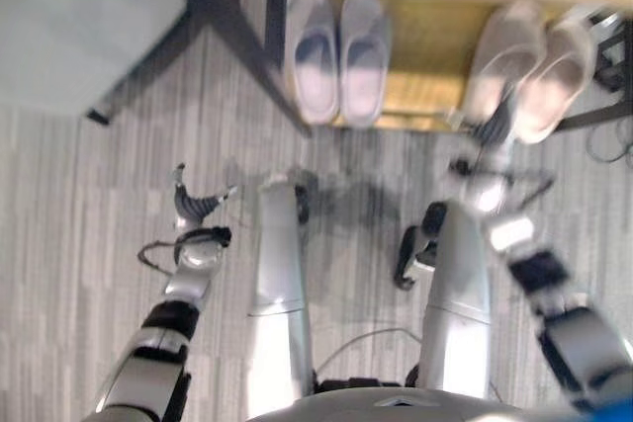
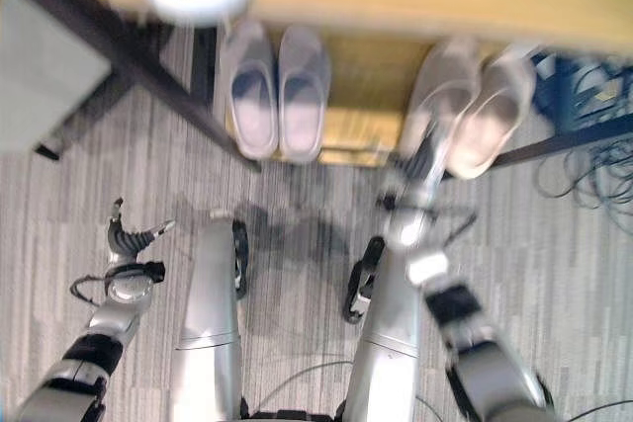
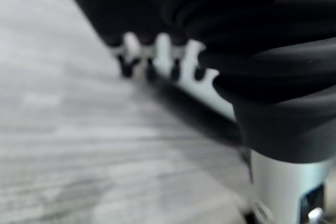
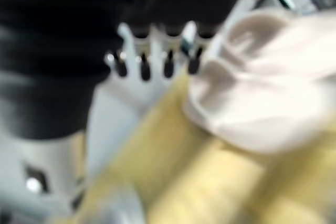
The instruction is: Arrange the slippers neatly on the shoe rack.
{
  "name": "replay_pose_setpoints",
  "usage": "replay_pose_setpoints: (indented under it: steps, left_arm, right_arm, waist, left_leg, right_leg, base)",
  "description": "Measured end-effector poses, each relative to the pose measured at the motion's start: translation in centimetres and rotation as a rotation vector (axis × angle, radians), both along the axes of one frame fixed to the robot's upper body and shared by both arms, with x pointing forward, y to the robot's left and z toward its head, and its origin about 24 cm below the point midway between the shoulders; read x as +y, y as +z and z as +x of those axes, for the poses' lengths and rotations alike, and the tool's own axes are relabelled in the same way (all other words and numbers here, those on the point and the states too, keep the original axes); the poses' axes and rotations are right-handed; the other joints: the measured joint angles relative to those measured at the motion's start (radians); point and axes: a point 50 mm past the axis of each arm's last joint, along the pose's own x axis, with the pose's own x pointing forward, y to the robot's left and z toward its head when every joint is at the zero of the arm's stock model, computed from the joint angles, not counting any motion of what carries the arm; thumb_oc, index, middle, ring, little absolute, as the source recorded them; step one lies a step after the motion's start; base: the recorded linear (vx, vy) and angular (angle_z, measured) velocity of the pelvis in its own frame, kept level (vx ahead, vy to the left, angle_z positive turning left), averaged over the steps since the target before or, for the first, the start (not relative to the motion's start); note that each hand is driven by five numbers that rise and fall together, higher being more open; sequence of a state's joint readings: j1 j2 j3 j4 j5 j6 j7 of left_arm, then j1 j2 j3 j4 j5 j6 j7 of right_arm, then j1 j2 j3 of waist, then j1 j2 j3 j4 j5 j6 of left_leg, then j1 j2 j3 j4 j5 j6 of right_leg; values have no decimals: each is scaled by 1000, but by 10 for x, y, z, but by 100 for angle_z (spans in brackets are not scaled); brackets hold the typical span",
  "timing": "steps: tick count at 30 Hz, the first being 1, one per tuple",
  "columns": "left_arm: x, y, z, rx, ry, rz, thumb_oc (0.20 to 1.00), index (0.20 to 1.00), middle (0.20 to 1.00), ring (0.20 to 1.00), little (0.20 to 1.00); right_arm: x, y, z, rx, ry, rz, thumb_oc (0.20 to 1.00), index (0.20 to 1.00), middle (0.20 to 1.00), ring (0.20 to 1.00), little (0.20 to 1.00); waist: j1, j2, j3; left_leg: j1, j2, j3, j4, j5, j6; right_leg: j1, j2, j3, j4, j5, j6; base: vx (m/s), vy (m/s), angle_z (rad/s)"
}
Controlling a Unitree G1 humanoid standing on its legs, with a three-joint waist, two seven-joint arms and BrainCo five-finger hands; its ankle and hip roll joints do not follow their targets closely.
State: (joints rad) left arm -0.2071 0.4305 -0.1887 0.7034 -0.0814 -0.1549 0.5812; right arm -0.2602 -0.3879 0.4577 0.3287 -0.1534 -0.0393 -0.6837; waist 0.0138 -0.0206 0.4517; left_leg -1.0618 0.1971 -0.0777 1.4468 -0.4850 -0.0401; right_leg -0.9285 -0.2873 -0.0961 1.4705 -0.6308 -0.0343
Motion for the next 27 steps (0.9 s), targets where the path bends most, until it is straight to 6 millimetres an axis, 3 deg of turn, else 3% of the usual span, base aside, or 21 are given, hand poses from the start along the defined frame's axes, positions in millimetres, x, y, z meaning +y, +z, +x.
replay_pose_setpoints:
  steps: [1,2,3,4,5,6,7,8,9,10,11,12,14,16,18,19,20,21,23,24,27]
  left_arm:
    - [-19,-43,-47,152,-55,-33,1000,1000,1000,1000,1000]
    - [-31,-67,-79,251,-105,-41,1000,1000,1000,1000,1000]
    - [-56,-88,-85,395,-229,-31,1000,1000,1000,1000,1000]
    - [-72,-98,-91,455,-288,-49,1000,1000,1000,1000,1000]
    - [-84,-98,-84,452,-319,-72,1000,1000,1000,1000,1000]
    - [-107,-115,-113,553,-388,-135,1000,1000,1000,1000,1000]
    - [-126,-118,-120,557,-413,-199,1000,1000,1000,1000,1000]
    - [-122,-114,-114,538,-464,-205,1000,1000,1000,1000,1000]
    - [-107,-118,-121,577,-427,-198,1000,1000,1000,1000,1000]
    - [-94,-126,-135,642,-382,-198,1000,1000,1000,1000,1000]
    - [-84,-131,-144,699,-349,-191,1000,1000,1000,1000,1000]
    - [-63,-133,-157,760,-312,-159,1000,1000,1000,1000,1000]
    - [-53,-135,-166,798,-305,-149,1000,1000,1000,1000,1000]
    - [-58,-134,-160,787,-322,-153,1000,1000,1000,1000,1000]
    - [-90,-127,-141,718,-487,-171,1000,1000,1000,1000,1000]
    - [-90,-127,-141,718,-487,-171,1000,1000,1000,1000,1000]
    - [-99,-119,-131,664,-553,-169,1000,1000,1000,1000,1000]
    - [-116,-84,-109,478,-754,-189,1000,1000,1000,1000,1000]
    - [-123,-44,-87,299,-903,-201,1000,1000,1000,1000,1000]
    - [-126,-12,-79,189,-1012,-196,1000,1000,1000,1000,1000]
    - [-126,26,-56,32,-1091,-142,1000,1000,1000,1000,1000]
  right_arm:
    - [8,-86,-88,361,64,-32,1000,1000,1000,1000,1000]
    - [12,-120,-135,548,126,-46,1000,1000,1000,1000,1000]
    - [4,-137,-144,631,51,14,1000,1000,1000,1000,1000]
    - [-3,-142,-140,659,-3,42,1000,1000,1000,1000,1000]
    - [-6,-149,-144,711,-4,28,1000,1000,1000,1000,1000]
    - [-20,-161,-162,803,-6,10,1000,1000,1000,1000,1000]
    - [-52,-174,-176,913,-190,10,1000,1000,1000,1000,1000]
    - [-65,-176,-191,963,-209,13,1000,1000,1000,1000,1000]
    - [-73,-178,-201,995,-249,18,1000,1000,1000,1000,1000]
    - [-80,-181,-212,1041,-280,5,1000,1000,1000,1000,1000]
    - [-81,-183,-218,1069,-288,0,1000,1000,1000,1000,1000]
    - [-71,-186,-220,1088,-264,27,1000,1000,1000,1000,1000]
    - [-62,-188,-217,1088,-263,60,1000,1000,1000,1000,1000]
    - [-63,-186,-205,1056,-270,73,1000,1000,1000,1000,1000]
    - [-75,-182,-193,1025,-314,93,1000,1000,1000,1000,1000]
    - [-75,-182,-193,1025,-314,93,1000,1000,1000,1000,1000]
    - [-76,-182,-193,1027,-317,95,1000,1000,1000,1000,1000]
    - [-75,-183,-199,1041,-311,98,1000,1000,1000,1000,1000]
    - [-83,-182,-203,1055,-315,83,1000,1000,1000,1000,1000]
    - [-86,-183,-209,1071,-329,85,1000,1000,1000,1000,1000]
    - [-88,-185,-218,1105,-339,84,1000,1000,1000,1000,1000]
  waist:
    - [-13,-10,-235]
    - [-31,-33,-315]
    - [-64,-23,-357]
    - [-92,-30,-361]
    - [-102,-55,-364]
    - [-106,-24,-378]
    - [-109,47,-446]
    - [-104,53,-449]
    - [-114,77,-446]
    - [-114,82,-447]
    - [-121,63,-457]
    - [-126,-5,-468]
    - [-118,-34,-491]
    - [-119,-32,-486]
    - [-122,10,-480]
    - [-122,10,-480]
    - [-123,14,-478]
    - [-126,5,-468]
    - [-122,7,-469]
    - [-130,1,-459]
    - [-128,8,-451]
  left_leg:
    - [119,10,63,-226,29,5]
    - [268,11,96,-418,118,3]
    - [347,-7,140,-611,223,1]
    - [476,-22,189,-818,273,3]
    - [583,-43,225,-946,282,11]
    - [829,-61,232,-1186,380,5]
    - [836,-48,228,-1205,363,-1]
    - [898,-71,238,-1317,427,30]
    - [981,-63,236,-1456,498,39]
    - [1023,-61,246,-1511,521,30]
    - [1030,-75,250,-1520,524,26]
    - [1056,-112,260,-1546,533,8]
    - [1052,-108,272,-1547,537,-22]
    - [1051,-89,283,-1548,548,-42]
    - [1056,-51,289,-1548,558,-72]
    - [1056,-51,289,-1548,558,-72]
    - [1057,-43,288,-1548,562,-77]
    - [1060,-26,285,-1548,570,-92]
    - [1060,-17,279,-1548,572,-94]
    - [1058,-12,280,-1548,573,-96]
    - [1058,-9,277,-1548,575,-95]
  right_leg:
    - [112,0,-44,-235,54,65]
    - [219,23,-58,-409,197,74]
    - [356,64,-101,-705,264,70]
    - [473,70,-127,-890,370,100]
    - [547,77,-145,-1020,431,78]
    - [826,97,-203,-1290,571,125]
    - [847,102,-233,-1252,676,178]
    - [879,99,-218,-1369,667,189]
    - [943,149,-212,-1542,674,188]
    - [954,162,-180,-1574,701,189]
    - [950,144,-154,-1574,721,187]
    - [940,103,-133,-1573,779,186]
    - [931,106,-106,-1568,717,174]
    - [926,123,-97,-1568,700,156]
    - [923,161,-81,-1573,695,141]
    - [923,161,-81,-1573,695,141]
    - [927,169,-81,-1573,694,139]
    - [935,186,-82,-1573,689,128]
    - [938,194,-82,-1574,691,127]
    - [936,199,-82,-1574,692,127]
    - [937,201,-82,-1574,695,124]
  base:
    - [2,44,-28]
    - [35,66,-66]
    - [271,173,-72]
    - [238,142,-53]
    - [325,128,-48]
    - [256,10,-74]
    - [363,-5,-58]
    - [309,-28,-22]
    - [249,-50,3]
    - [186,-54,6]
    - [182,-59,2]
    - [121,-61,-1]
    - [104,-60,-21]
    - [67,-71,-20]
    - [77,-140,-19]
    - [41,-89,0]
    - [25,-75,3]
    - [17,-72,4]
    - [10,-127,-1]
    - [9,-151,-1]
    - [-6,-141,1]
